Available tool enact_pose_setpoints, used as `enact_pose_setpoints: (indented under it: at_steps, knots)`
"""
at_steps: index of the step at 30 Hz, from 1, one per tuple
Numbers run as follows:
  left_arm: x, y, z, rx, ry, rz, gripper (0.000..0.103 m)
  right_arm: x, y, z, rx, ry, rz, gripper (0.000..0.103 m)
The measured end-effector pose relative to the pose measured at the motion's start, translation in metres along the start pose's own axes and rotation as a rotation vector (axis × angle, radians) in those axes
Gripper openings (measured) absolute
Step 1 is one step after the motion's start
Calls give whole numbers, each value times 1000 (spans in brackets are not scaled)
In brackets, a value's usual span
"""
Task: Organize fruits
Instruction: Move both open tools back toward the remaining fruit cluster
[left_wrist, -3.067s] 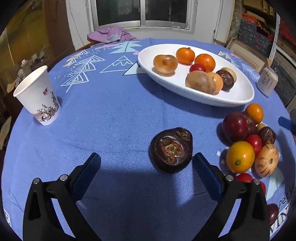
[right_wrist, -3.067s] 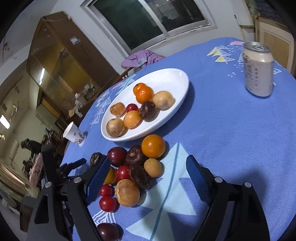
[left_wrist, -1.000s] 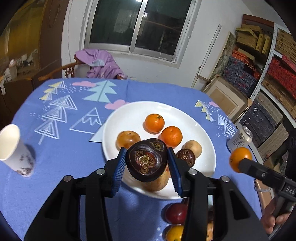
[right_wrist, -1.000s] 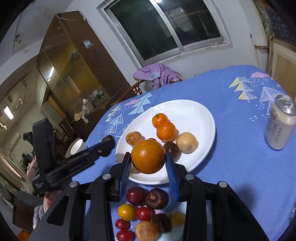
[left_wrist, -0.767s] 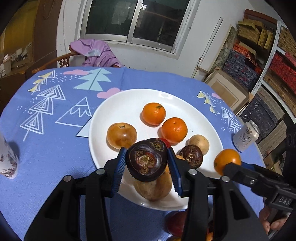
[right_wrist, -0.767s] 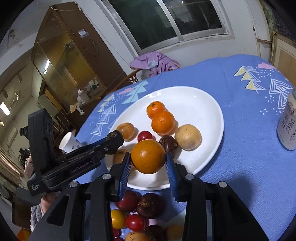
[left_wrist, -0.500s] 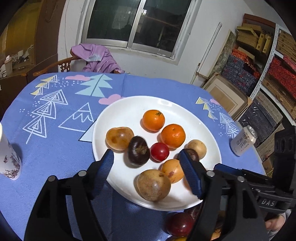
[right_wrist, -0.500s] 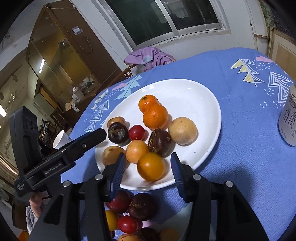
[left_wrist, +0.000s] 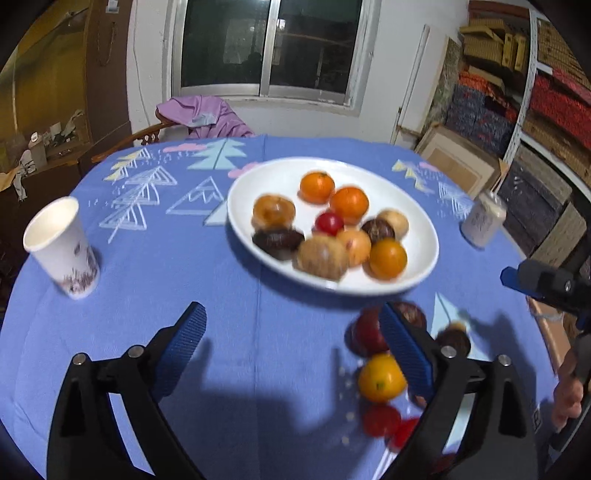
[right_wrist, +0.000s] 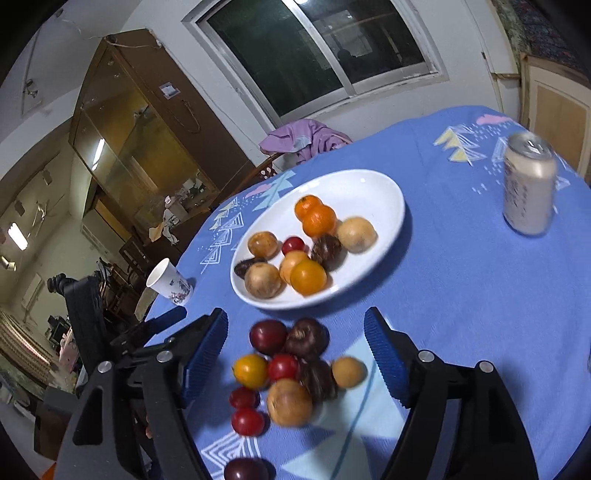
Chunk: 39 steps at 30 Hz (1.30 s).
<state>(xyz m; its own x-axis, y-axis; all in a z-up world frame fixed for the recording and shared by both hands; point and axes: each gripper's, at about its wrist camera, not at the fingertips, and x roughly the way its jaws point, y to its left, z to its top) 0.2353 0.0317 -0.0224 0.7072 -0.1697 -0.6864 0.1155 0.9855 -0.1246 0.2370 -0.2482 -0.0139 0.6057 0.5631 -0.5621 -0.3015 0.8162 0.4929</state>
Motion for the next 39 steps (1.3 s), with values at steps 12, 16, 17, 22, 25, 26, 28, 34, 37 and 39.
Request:
enact_pose_setpoints:
  at_steps: [12, 16, 17, 22, 25, 26, 28, 34, 37, 39]
  knots:
    - [28, -39, -5, 93, 64, 2, 95, -13, -28, -7, 125, -2, 26, 83]
    - [45, -40, 0, 90, 97, 6, 95, -12, -29, -7, 134, 7, 28, 84]
    - [49, -40, 0, 98, 102, 20, 96, -12, -29, -7, 134, 9, 31, 84]
    - [50, -27, -3, 66, 112, -11, 99, -11, -27, -8, 130, 16, 38, 84]
    - [37, -9, -7, 63, 83, 30, 99, -12, -29, -7, 136, 12, 41, 84]
    - [32, 3, -8, 32, 79, 60, 99, -13, -30, -7, 138, 10, 43, 84]
    - [26, 26, -9, -45, 80, 75, 99, -14, -30, -7, 140, 8, 45, 84]
    - [15, 40, -9, -113, 64, 1, 99, -14, -28, -8, 130, 12, 49, 84]
    - [23, 27, -12, -69, 87, -8, 99, -13, -28, -8, 131, 13, 47, 84]
    - [27, 25, -15, -66, 103, -15, 99, -13, -28, -8, 132, 15, 47, 84]
